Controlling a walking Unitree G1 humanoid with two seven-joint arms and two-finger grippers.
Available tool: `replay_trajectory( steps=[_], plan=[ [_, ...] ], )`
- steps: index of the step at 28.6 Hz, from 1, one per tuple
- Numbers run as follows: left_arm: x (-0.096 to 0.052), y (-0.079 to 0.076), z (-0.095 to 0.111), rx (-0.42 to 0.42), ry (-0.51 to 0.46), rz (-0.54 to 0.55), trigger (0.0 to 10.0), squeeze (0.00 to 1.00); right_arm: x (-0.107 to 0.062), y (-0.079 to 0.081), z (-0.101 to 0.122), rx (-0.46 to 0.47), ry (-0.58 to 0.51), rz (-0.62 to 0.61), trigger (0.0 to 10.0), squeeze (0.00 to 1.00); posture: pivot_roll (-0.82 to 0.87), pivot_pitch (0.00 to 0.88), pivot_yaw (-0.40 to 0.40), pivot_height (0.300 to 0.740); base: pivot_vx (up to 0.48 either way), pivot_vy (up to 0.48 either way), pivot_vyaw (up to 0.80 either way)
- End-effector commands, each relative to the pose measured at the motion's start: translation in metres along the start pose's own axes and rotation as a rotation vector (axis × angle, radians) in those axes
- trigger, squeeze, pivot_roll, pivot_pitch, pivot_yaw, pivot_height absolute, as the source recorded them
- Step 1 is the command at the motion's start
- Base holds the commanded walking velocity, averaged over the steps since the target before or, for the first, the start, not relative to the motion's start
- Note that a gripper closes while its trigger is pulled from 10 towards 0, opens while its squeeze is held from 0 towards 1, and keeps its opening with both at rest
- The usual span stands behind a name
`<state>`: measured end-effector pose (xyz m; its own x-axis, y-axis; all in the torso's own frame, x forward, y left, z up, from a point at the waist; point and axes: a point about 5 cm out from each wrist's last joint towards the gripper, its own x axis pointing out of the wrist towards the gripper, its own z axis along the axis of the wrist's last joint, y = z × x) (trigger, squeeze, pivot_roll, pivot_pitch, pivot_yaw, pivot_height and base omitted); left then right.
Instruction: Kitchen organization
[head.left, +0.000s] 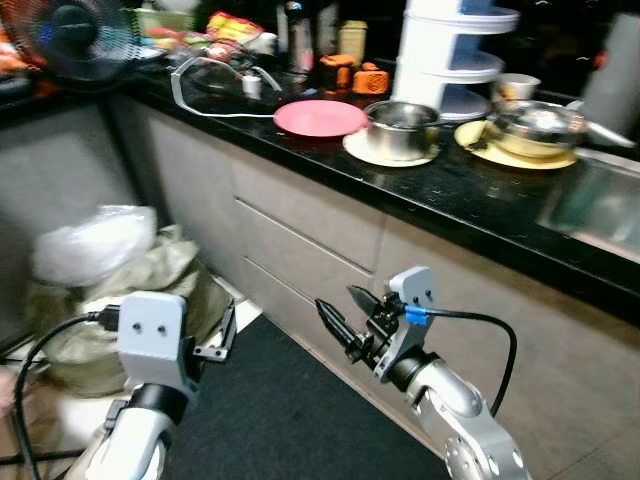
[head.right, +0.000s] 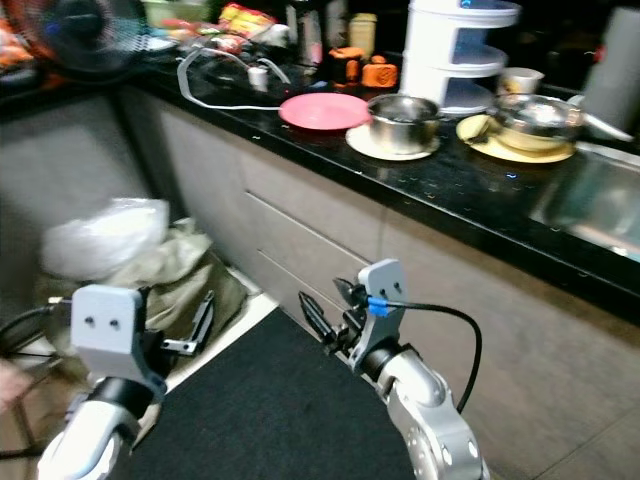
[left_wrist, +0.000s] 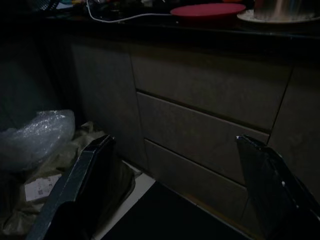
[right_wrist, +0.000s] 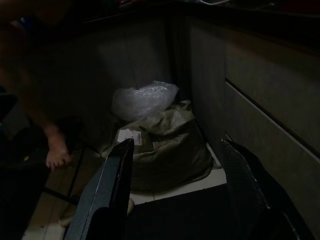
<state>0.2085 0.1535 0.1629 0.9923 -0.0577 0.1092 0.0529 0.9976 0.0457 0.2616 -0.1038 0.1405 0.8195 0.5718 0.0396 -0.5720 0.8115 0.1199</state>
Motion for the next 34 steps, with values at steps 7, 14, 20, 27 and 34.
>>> replay_trajectory(
  steps=[7,14,20,27,34],
  plan=[
    [-0.001,0.000,-0.003,0.006,0.013,-0.009,10.0,0.00,-0.001,0.006,0.000,0.012,-0.008,0.053,10.0,0.00,0.09,0.000,-0.040,0.740,0.291,0.000,0.00],
    [0.001,-0.001,-0.002,0.001,0.011,-0.022,10.0,0.00,-0.002,0.006,0.000,0.007,-0.011,0.048,10.0,0.00,0.07,0.000,-0.028,0.740,0.342,0.000,0.00],
    [0.001,-0.001,-0.002,0.000,0.011,-0.024,10.0,0.00,-0.001,0.007,0.000,0.004,-0.011,0.061,10.0,0.00,0.08,0.000,-0.032,0.740,0.340,0.000,0.00],
    [0.001,-0.001,-0.001,0.004,0.010,-0.019,10.0,0.00,0.000,0.009,0.001,0.001,-0.011,0.089,10.0,0.00,0.09,0.000,-0.039,0.740,0.341,0.000,0.00],
    [0.001,-0.001,-0.001,0.004,0.011,-0.024,10.0,0.00,0.000,0.015,0.004,-0.020,-0.032,0.138,10.0,0.00,0.09,0.000,-0.037,0.740,0.340,0.000,0.21]
  ],
)
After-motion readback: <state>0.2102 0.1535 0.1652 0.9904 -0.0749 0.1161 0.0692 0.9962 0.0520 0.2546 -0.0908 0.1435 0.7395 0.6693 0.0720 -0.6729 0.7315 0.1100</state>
